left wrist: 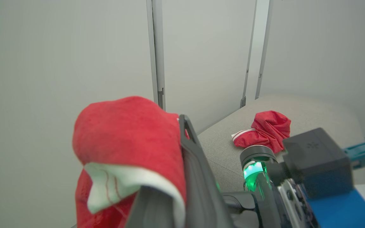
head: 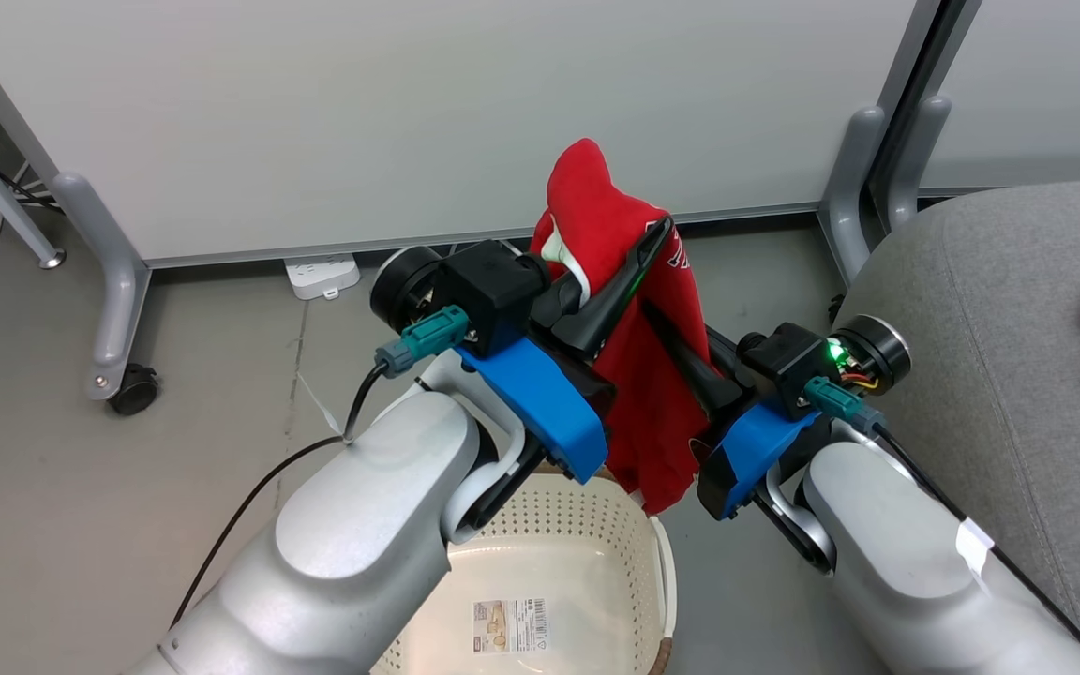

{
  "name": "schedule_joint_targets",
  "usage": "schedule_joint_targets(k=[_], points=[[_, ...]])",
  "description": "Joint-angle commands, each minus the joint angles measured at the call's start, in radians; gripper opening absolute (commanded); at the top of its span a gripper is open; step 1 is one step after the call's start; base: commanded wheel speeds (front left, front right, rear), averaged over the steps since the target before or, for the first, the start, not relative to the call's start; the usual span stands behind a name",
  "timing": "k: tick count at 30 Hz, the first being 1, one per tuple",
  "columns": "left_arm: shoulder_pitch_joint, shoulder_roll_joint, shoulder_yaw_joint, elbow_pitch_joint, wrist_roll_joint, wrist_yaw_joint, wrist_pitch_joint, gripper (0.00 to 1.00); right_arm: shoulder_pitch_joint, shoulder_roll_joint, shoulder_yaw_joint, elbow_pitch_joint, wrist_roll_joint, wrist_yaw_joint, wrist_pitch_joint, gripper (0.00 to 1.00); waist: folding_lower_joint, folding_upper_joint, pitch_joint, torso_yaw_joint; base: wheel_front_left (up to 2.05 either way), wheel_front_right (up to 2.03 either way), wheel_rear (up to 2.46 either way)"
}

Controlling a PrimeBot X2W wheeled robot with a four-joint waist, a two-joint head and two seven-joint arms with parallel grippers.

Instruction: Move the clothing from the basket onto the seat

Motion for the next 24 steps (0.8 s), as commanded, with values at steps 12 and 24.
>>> schedule_joint_targets(k=[12,24], points=[[0.003,0.006,-0.01,0.012,-0.012,0.001,-0.009,0.0,0.018,-0.006,-0.003,-0.005,0.016,-0.001,0.0,0.0,0.0,0.0,-0.01,-0.004,0.0,0.0,0.0],[-0.003,0.01,-0.015,0.017,-0.015,0.014,0.001,1.0,0.017,-0.003,-0.02,-0.013,0.02,-0.001,0.0,0.0,0.0,0.0,-0.005,-0.003,0.0,0.0,0.0]])
